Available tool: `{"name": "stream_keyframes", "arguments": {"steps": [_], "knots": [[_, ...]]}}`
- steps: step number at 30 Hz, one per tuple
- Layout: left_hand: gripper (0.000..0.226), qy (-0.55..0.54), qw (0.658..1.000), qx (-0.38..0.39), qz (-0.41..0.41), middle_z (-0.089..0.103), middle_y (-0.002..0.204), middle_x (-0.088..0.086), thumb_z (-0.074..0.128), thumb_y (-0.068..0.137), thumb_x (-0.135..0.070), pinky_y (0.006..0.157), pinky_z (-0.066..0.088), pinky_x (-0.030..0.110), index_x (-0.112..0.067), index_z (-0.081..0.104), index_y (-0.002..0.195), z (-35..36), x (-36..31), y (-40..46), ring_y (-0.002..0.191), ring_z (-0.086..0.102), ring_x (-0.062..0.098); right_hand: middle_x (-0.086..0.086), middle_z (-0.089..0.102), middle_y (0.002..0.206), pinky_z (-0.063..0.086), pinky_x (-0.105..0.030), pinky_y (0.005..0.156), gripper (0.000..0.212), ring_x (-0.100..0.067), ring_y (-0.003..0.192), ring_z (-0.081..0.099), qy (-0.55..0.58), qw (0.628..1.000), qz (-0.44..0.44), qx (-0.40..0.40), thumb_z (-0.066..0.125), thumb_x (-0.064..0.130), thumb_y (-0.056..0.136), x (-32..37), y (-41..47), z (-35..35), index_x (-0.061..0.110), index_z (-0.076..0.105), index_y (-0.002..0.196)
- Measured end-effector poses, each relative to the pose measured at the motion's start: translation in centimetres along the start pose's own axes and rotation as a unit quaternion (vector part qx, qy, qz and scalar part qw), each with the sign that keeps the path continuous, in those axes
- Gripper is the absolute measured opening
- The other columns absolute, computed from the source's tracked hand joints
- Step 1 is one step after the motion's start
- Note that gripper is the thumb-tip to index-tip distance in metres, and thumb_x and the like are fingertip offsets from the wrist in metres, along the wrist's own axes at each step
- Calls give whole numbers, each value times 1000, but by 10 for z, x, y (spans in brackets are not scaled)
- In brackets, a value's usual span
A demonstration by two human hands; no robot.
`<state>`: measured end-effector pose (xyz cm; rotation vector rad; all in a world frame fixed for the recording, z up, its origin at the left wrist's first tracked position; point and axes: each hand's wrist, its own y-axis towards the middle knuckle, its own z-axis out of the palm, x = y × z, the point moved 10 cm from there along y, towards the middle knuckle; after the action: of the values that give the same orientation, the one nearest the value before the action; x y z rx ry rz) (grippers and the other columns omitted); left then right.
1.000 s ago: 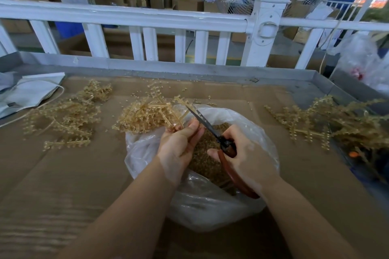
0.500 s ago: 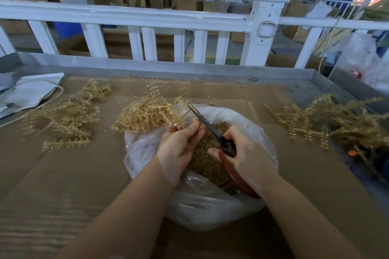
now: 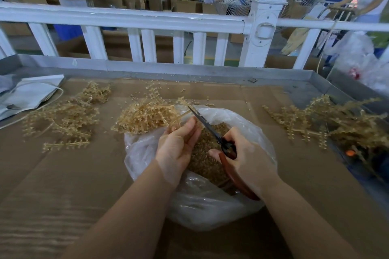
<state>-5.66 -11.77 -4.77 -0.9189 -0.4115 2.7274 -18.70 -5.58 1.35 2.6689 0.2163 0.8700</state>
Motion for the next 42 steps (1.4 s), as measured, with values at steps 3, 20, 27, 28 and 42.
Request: {"name": "stream_keyframes", "arguments": {"steps": [3, 20, 27, 28, 42], "knots": [[56, 9, 1000, 0, 8, 68, 85, 14, 62, 81, 10, 59, 59, 26, 6, 43, 133, 0, 0, -1, 66, 71, 18, 15, 52, 69, 39, -4, 60, 30, 6, 59, 50, -5, 1000, 0, -4, 63, 48, 85, -1, -1, 1, 25, 46, 93], [62, 51, 998, 9, 32, 68, 83, 14, 65, 79, 8, 63, 59, 27, 10, 39, 135, -3, -2, 0, 67, 71, 17, 16, 48, 67, 38, -10, 55, 32, 4, 60, 49, -24, 1000, -13, -13, 63, 52, 84, -2, -4, 1, 28, 41, 91], [53, 65, 998, 7, 23, 68, 86, 18, 62, 80, 11, 61, 59, 27, 12, 43, 130, -2, 3, 1, 64, 70, 19, 17, 51, 72, 36, -9, 54, 34, 5, 65, 51, -18, 1000, 0, -18, 63, 54, 83, -2, -4, 3, 30, 42, 93], [50, 68, 997, 8, 22, 68, 86, 17, 62, 80, 11, 61, 59, 27, 13, 45, 127, -2, 3, 1, 63, 70, 18, 17, 51, 73, 35, -9, 54, 34, 5, 65, 52, -19, 1000, 3, -19, 62, 54, 82, -1, -4, 3, 30, 41, 93], [34, 76, 997, 14, 2, 70, 74, 12, 62, 81, 10, 57, 57, 23, 11, 55, 114, -2, 7, 2, 63, 70, 16, 12, 46, 64, 39, -7, 61, 33, 2, 55, 47, 4, 1000, -3, 0, 61, 47, 87, 3, 4, 6, 20, 43, 92]]}}
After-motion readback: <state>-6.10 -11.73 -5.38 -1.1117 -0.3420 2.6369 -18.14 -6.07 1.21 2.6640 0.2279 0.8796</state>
